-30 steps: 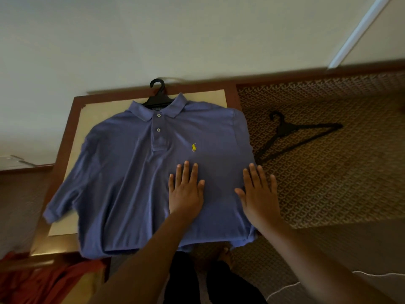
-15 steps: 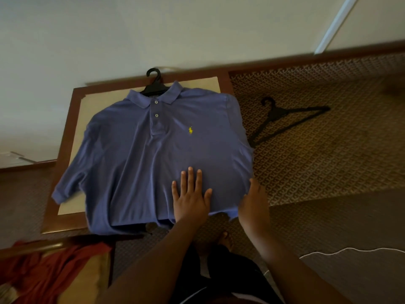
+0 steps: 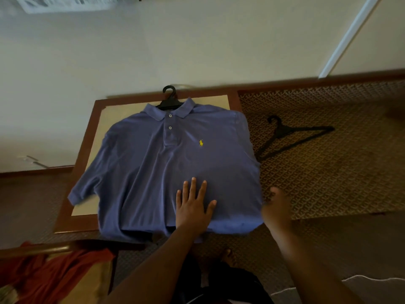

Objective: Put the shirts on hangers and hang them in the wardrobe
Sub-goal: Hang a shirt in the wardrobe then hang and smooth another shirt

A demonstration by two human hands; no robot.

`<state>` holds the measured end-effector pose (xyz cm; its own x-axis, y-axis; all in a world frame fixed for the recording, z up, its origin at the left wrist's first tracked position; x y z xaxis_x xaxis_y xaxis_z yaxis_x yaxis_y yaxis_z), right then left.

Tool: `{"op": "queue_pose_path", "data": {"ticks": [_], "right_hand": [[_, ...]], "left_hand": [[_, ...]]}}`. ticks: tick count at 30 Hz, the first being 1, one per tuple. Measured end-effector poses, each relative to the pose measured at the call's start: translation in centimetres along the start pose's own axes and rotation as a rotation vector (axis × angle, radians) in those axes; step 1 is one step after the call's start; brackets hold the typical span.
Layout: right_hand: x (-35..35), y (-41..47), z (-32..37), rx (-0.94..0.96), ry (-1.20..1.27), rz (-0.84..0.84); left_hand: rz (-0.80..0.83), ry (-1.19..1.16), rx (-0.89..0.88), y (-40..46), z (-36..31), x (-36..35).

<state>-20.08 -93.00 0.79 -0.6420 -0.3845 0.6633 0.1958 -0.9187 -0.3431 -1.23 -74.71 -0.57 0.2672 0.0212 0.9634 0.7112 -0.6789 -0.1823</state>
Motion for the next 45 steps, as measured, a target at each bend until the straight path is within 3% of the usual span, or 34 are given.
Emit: {"op": "queue_pose_path", "data": {"ticks": [3, 6, 10, 15, 22, 29, 34, 38, 45], "right_hand": [[-0.3, -2.3, 4.5, 0.328, -0.211, -0.164], [-6.0, -6.0, 8.7, 0.633, -0.294, -0.061], [-14.4, -9.2, 10.5, 0.744, -0.55, 0.192], [-16.9, -9.9, 8.8, 0.857, -0.782, 0.25], [-16.5, -9.2, 8.7, 0.792, -0.852, 0.227], [-21.4, -15.1, 13.7, 0.744, -0.77, 0.123], [-26.4, -17.5, 13.9, 0.716, -0.862, 0.178], [-25.9, -17.1, 13.4, 0.737, -0.942, 0.18], [-27.2, -19.2, 16.4, 0.738, -0.845, 0.153]], "left_hand": [[-0.134, -0.096, 0.093, -1.1, 2.3, 1.6], [-0.209, -0.14, 0.254, -2.7, 6.3, 2.3], [-0.149, -0.133, 0.413, -4.1, 10.7, 1.9], [-0.074, -0.081, 0.399, -4.5, 14.5, 1.8], [-0.067, -0.141, 0.303, -5.1, 20.3, 2.5], [-0.217, -0.248, 0.213, -6.3, 23.7, 5.7], [-0.037, -0.07, 0.112, -6.8, 28.2, 3.8], [-0.028, -0.044, 0.079, -7.4, 31.6, 3.8], [-0.211, -0.147, -0.047, -6.4, 32.8, 6.9]]}}
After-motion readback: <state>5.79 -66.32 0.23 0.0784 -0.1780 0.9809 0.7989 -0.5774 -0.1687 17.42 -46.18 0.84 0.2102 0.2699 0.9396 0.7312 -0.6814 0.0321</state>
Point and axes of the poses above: each hand's wrist, its own y-axis towards the middle knuckle, its own x-axis out of the back of the hand, z = x × y, the point moved 10 cm from there along y, towards the middle knuckle, and after that the axes turned 5 degrees about -z, right-handed, at the moved point
